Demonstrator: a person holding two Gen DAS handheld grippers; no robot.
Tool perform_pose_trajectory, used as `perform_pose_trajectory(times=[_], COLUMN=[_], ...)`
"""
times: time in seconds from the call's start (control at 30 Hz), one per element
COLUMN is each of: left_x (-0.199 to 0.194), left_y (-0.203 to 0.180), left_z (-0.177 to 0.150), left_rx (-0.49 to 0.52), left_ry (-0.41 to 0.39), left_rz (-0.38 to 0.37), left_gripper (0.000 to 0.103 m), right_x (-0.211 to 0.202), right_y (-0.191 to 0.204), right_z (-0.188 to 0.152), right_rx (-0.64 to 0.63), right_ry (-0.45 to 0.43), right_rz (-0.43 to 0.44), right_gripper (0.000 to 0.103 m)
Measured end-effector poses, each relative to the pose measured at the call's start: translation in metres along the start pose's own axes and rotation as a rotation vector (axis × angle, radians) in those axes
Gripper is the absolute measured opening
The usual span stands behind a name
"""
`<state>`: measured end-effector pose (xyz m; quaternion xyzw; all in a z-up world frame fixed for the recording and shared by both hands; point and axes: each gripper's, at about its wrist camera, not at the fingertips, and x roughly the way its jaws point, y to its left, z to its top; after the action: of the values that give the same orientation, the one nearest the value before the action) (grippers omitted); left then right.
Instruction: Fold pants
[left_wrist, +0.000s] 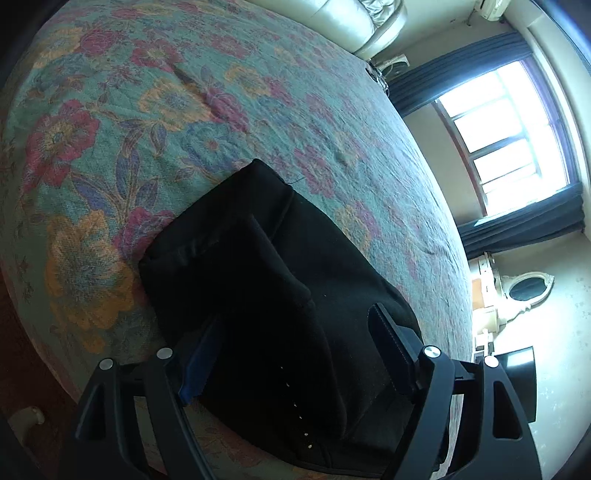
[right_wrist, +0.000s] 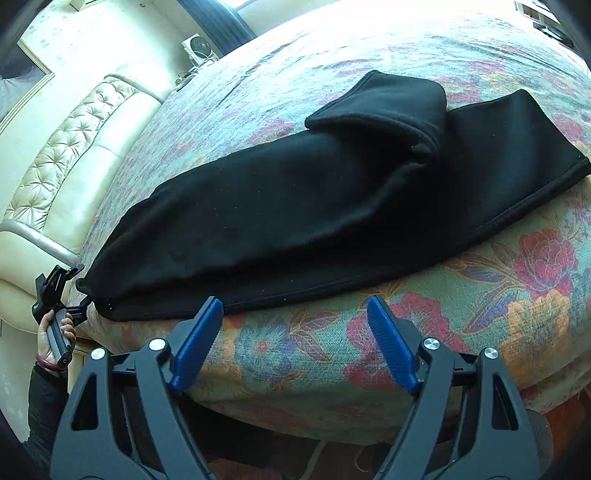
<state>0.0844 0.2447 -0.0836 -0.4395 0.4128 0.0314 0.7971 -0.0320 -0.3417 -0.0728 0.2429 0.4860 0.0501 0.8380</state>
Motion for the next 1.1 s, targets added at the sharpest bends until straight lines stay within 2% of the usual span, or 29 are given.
perform_pose_trajectory(times=[0.03,0.07,0.17,0.23,0.33,0.4,0.5,0.63,0.7,0.73,0.8,0.9,0.93,1.0,1.03,1.1], left_x=[0.0,0.0,-0.002,-0.006,-0.009,-0.007,-0.007,-0.005,-0.005,-0.005,-0.006,-0.005,-0.005,-0.004,-0.004,-0.004], left_y=[0.005,0.01,0.02,0.019,0.013,0.009,0.009,0.008,0.008,0.01,0.01,0.01,0.011,0.011,0.01,0.01], left_z=[0.0,0.0,-0.002,-0.003,0.0,0.003,0.005,0.01,0.01,0.011,0.009,0.009,0.009,0.008,0.008,0.009], left_rx=[-0.02,-0.037,-0.071,-0.058,-0.028,-0.037,-0.037,-0.034,-0.027,-0.026,-0.02,-0.001,-0.006,-0.011,-0.008,-0.001], left_ry=[0.002,0.011,0.005,-0.015,-0.041,-0.043,-0.042,-0.029,-0.026,-0.025,-0.024,-0.024,-0.022,-0.02,-0.019,-0.018], left_rz=[-0.015,-0.032,-0.093,-0.109,-0.123,-0.138,-0.15,-0.15,-0.148,-0.148,-0.15,-0.141,-0.142,-0.143,-0.142,-0.14], left_gripper=[0.062,0.046,0.029,0.024,0.021,0.021,0.021,0.021,0.021,0.021,0.021,0.021,0.021,0.021,0.021,0.021], right_x=[0.0,0.001,0.002,0.003,0.006,0.008,0.012,0.011,0.015,0.014,0.013,0.026,0.03,0.033,0.035,0.041], right_y=[-0.001,-0.003,-0.013,-0.026,-0.046,-0.054,-0.06,-0.062,-0.066,-0.067,-0.067,-0.068,-0.069,-0.072,-0.074,-0.08], right_z=[0.0,0.001,0.003,0.004,0.004,0.007,0.014,0.025,0.029,0.029,0.03,0.034,0.035,0.035,0.036,0.037], right_rx=[0.012,0.026,0.106,0.21,0.377,0.438,0.477,0.49,0.507,0.518,0.522,0.545,0.554,0.559,0.568,0.59], right_ry=[-0.004,-0.004,-0.008,-0.009,-0.02,-0.045,-0.078,-0.148,-0.153,-0.157,-0.17,-0.14,-0.136,-0.147,-0.148,-0.148], right_rz=[-0.005,-0.003,0.003,0.055,0.126,0.148,0.123,0.148,0.149,0.153,0.148,0.143,0.143,0.122,0.102,0.132], right_gripper=[0.081,0.081,0.081,0.081,0.081,0.081,0.081,0.081,0.077,0.071,0.071,0.068,0.061,0.034,0.007,0.006])
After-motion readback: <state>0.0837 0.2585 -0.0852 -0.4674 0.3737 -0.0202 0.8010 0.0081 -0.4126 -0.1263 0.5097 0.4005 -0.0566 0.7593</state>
